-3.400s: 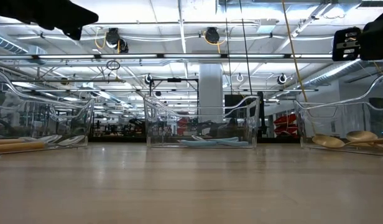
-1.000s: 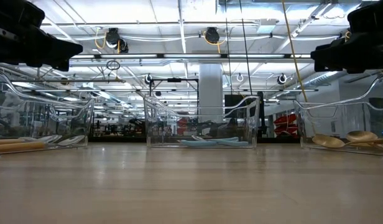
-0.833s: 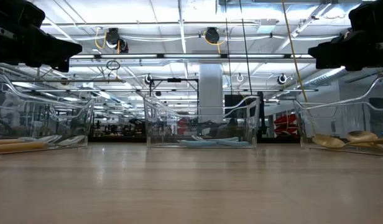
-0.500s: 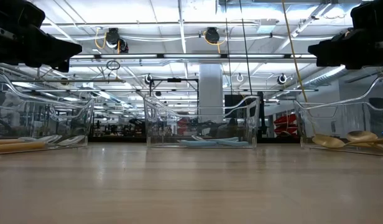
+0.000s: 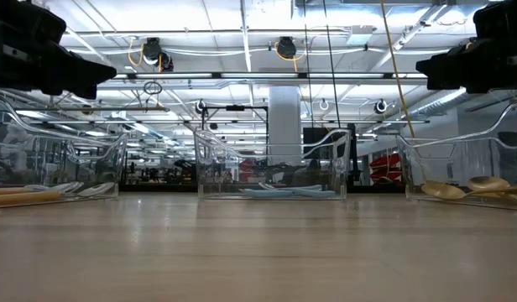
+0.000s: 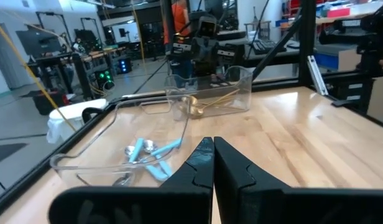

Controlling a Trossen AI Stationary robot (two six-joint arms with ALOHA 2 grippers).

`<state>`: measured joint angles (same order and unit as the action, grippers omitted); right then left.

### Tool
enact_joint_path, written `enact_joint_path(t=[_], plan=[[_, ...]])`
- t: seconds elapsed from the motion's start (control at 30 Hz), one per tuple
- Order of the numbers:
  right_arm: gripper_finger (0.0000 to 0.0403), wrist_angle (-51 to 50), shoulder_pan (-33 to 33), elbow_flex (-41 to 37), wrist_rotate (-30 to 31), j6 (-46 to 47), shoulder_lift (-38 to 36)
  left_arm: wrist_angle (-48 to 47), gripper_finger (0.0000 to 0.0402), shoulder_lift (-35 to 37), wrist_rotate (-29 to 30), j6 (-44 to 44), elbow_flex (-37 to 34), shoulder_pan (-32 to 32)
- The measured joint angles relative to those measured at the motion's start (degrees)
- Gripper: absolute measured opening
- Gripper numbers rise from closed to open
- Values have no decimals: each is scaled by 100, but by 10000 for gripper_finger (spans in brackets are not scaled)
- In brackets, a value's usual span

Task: Sort silverware by color (type)
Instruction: Return to Home Position

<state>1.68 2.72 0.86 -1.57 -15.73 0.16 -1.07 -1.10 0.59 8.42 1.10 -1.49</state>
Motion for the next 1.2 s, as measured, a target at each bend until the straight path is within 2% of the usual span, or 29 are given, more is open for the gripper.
enact_joint_path(t=[0.2, 0.53, 0.7, 1.2], plan=[[7, 3, 0, 0, 0, 0, 0, 45, 1, 0, -502, -117, -11, 141], [8, 10, 0, 0, -1, 0, 0, 126, 1, 0, -434, 261, -41, -310], [8, 14, 0, 0, -1, 0, 2, 212, 1, 9, -417, 346, -66, -184], [9, 17, 0, 0, 1, 0, 2, 192, 1, -116, -375, -136, -66, -8]])
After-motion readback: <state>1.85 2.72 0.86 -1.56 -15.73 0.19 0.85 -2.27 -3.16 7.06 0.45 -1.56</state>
